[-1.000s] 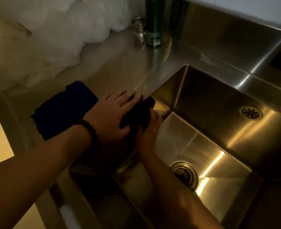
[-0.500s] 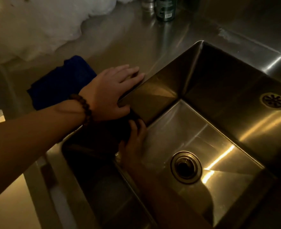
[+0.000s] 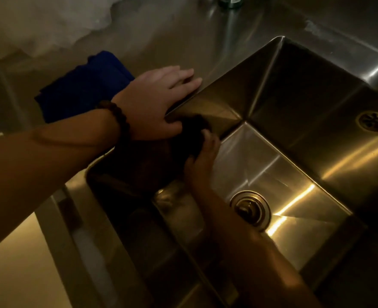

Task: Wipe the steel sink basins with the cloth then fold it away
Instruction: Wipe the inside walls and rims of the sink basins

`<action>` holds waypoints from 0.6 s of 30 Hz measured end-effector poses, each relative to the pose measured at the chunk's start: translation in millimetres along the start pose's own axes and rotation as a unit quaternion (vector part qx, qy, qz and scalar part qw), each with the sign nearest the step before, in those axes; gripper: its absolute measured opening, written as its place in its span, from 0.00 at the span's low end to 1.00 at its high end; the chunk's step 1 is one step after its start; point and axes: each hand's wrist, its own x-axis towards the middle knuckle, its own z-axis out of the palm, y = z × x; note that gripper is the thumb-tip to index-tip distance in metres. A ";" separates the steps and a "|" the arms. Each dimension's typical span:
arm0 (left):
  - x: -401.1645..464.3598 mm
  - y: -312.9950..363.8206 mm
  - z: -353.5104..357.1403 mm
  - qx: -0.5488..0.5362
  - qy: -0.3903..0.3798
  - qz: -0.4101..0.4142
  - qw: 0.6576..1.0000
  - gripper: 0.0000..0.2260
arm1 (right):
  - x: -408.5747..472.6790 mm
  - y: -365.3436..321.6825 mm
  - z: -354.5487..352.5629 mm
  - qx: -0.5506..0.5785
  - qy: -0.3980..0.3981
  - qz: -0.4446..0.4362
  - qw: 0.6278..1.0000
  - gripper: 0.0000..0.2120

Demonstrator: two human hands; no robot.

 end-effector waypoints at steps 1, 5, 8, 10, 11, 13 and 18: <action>-0.8 0.4 -0.6 -0.002 -0.007 -0.004 1.000 0.39 | -25.7 -4.4 5.8 -0.016 -0.041 -0.042 0.998 0.31; -0.8 3.7 -3.8 -0.003 -0.019 -0.015 1.000 0.37 | -61.5 -16.1 11.0 -0.099 -0.093 -0.246 0.960 0.23; -0.5 2.9 -1.9 -0.003 -0.011 -0.018 1.000 0.36 | -47.3 -29.3 11.9 -0.129 -0.043 -0.379 0.915 0.12; -0.4 2.4 -0.1 -0.004 -0.006 -0.018 1.000 0.35 | -44.3 -16.5 21.7 -0.118 -0.019 -0.440 0.890 0.10; 0.2 2.4 0.7 -0.002 -0.004 -0.020 1.000 0.35 | -44.3 -0.7 25.9 -0.137 -0.021 -0.453 0.881 0.11; 1.0 3.7 1.7 0.004 -0.003 -0.024 1.000 0.36 | -47.7 42.9 29.7 -0.199 -0.085 -0.447 0.868 0.18; 1.0 7.6 0.5 0.015 -0.007 -0.029 0.999 0.36 | -44.2 85.1 14.0 -0.307 -0.234 -0.392 0.835 0.23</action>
